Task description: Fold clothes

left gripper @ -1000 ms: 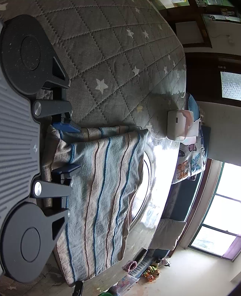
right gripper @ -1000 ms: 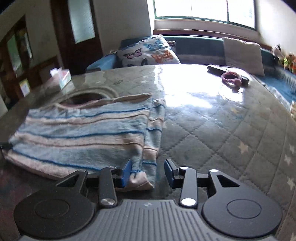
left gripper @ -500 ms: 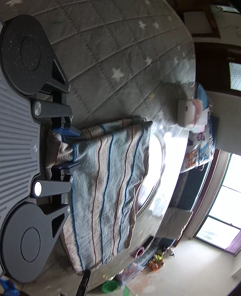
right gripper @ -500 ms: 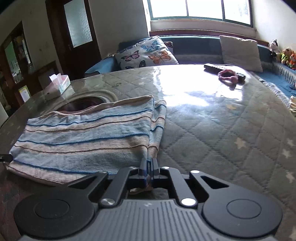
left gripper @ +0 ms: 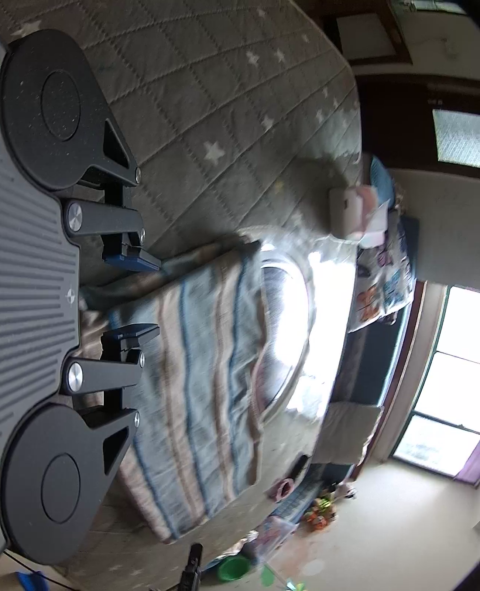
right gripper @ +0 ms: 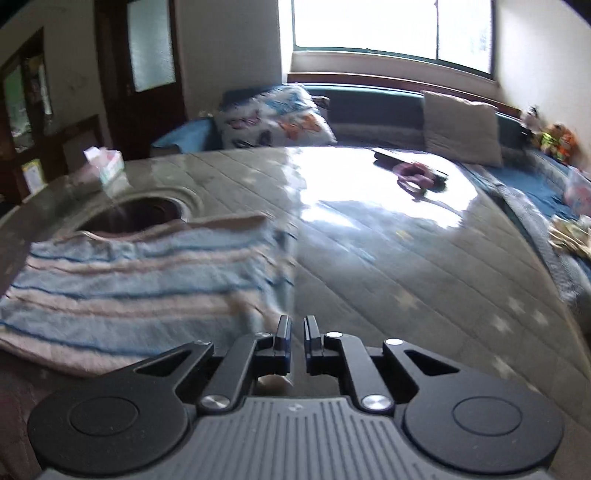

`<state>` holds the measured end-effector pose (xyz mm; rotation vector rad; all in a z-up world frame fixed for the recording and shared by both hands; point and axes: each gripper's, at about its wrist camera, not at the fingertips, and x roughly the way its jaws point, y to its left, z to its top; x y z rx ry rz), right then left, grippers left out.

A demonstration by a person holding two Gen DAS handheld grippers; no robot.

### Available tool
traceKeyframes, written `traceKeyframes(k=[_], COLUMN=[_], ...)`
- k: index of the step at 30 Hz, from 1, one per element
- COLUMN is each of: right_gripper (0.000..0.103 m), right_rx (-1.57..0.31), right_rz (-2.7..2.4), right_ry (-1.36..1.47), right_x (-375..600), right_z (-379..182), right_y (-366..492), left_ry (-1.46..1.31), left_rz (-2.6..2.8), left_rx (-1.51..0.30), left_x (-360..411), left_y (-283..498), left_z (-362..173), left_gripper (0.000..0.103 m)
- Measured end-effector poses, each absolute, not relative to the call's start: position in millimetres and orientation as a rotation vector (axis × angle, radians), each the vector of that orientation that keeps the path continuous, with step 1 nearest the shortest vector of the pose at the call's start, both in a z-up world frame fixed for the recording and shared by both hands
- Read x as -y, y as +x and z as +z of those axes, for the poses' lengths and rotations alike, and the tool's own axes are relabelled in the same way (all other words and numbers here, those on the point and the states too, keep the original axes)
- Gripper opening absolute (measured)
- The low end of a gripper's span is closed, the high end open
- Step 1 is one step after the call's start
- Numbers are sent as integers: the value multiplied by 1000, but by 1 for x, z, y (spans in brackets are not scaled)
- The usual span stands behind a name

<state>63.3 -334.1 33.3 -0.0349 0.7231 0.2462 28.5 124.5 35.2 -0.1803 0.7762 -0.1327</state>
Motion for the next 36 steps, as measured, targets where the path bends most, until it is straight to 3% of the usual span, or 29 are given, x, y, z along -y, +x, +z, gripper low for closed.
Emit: traceKeyframes(k=[11, 14, 36], right_gripper=[7, 4, 6], right_rx=[-747, -752, -723], right_rz=[348, 344, 333], right_ry=[-44, -30, -53], right_x=[296, 301, 292], right_z=[9, 6, 11], right_y=[116, 120, 173], left_ry=[-202, -189, -137], left_rz=[-163, -145, -101], left_rx=[-789, -804, -772], left_x=[-112, -116, -127], left_y=[61, 68, 128], left_z=[20, 12, 19], left_gripper=[32, 26, 26])
